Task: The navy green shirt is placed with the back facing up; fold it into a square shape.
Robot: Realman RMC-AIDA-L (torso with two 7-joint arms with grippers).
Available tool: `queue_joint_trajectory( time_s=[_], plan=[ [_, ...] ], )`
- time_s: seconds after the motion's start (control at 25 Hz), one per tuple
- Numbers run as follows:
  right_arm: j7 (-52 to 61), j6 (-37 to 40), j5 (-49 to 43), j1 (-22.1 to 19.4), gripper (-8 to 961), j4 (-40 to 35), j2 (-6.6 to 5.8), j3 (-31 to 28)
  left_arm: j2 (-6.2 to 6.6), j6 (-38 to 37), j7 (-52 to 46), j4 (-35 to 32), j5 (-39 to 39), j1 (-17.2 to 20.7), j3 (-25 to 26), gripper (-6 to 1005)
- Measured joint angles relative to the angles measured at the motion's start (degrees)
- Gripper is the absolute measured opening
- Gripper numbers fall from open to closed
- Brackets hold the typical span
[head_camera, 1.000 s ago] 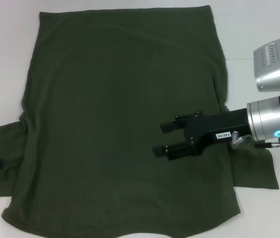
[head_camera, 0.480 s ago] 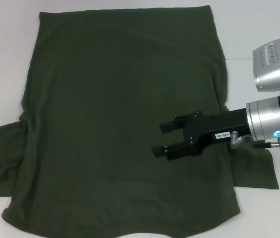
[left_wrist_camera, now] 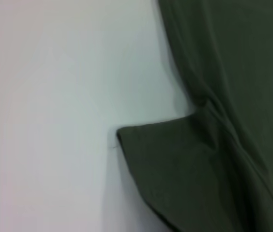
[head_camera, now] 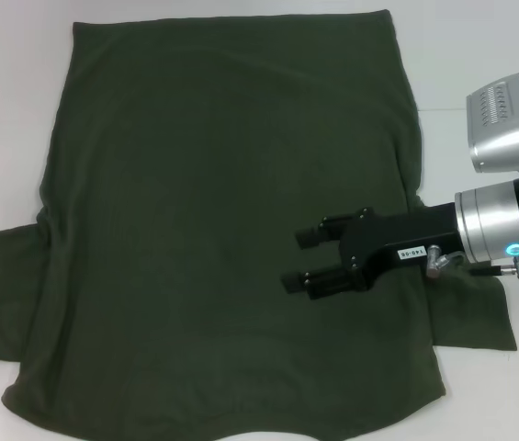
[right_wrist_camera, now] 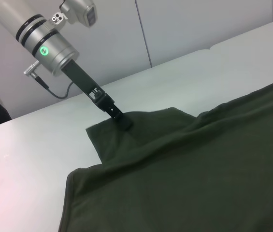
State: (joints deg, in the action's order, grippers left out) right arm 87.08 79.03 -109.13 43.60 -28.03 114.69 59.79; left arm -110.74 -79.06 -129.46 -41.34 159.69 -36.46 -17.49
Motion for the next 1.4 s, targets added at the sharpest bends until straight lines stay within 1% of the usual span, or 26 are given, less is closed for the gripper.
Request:
queue_joint_trajectory(
  time_s=[0.32, 0.72, 0.96, 1.16, 1.4],
  plan=[
    [0.02, -0.03, -0.03, -0.04, 829, 0.00, 0.00, -0.03, 1.50, -0.52, -0.58, -2.45, 3.68, -1.49, 0.58, 5],
    [0.02, -0.33, -0.03, -0.15, 828, 0.00, 0.08, 0.04, 3.46, -3.95, -0.77, -4.72, 3.96, -3.61, 0.02, 4],
    [0.02, -0.55, -0.02, -0.11, 828, 0.00, 0.08, 0.06, 4.67, -6.69, -2.11, -6.56, 3.97, -5.38, -2.56, 4],
    [-0.15, -0.63, -0.02, -0.09, 828, 0.00, 0.09, 0.07, 5.56, -8.78, -2.99, -7.21, 3.97, -7.08, -3.73, 5],
    [-0.33, -1.10, -0.02, -0.03, 828, 0.00, 0.23, 0.07, 6.32, -11.54, -5.52, -7.28, 3.96, -9.52, -5.49, 5]
  ],
)
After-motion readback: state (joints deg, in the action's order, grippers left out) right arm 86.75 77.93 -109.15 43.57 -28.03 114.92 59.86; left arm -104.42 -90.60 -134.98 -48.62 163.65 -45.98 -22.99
